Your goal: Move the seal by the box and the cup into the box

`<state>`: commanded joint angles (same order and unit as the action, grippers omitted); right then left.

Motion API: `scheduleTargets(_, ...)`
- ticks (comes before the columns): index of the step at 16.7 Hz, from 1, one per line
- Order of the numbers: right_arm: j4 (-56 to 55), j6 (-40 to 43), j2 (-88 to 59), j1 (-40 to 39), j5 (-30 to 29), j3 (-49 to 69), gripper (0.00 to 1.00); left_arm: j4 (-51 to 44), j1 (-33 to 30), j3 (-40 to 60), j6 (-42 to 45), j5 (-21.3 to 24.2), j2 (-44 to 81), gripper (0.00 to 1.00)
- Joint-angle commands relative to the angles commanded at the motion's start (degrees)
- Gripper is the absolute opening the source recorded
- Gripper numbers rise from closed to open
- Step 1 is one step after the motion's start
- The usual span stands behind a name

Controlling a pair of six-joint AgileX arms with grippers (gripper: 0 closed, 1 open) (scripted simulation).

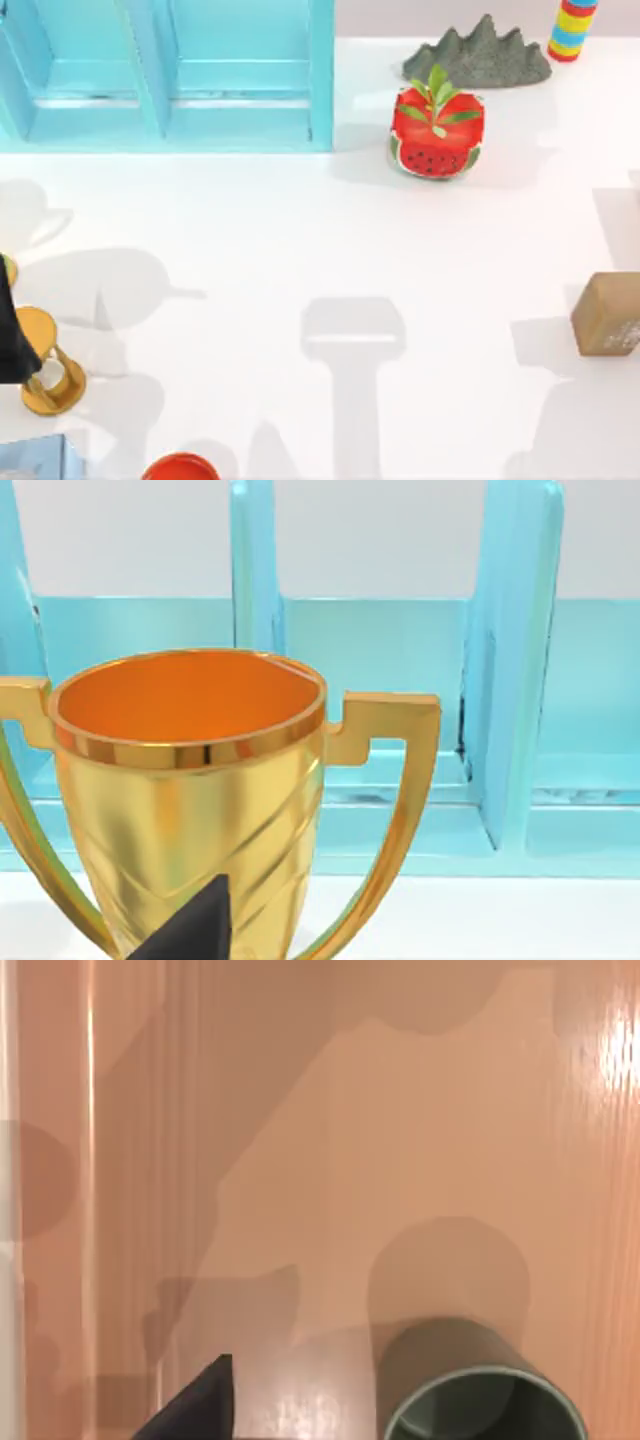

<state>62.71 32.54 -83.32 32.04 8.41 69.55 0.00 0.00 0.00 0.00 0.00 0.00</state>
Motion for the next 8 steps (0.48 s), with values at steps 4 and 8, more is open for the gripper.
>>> scheduleTargets(4,9.9,-0.6,1.0,-0.2,-2.9,0.5,1.0,0.0,0.0,0.0,0.0,0.0,0.0,1.0)
scheduleTargets(8,12.6,-0.7,1.2,0.2,-4.2,-0.3,1.0,0.0,0.0,0.0,0.0,0.0,0.0,1.0)
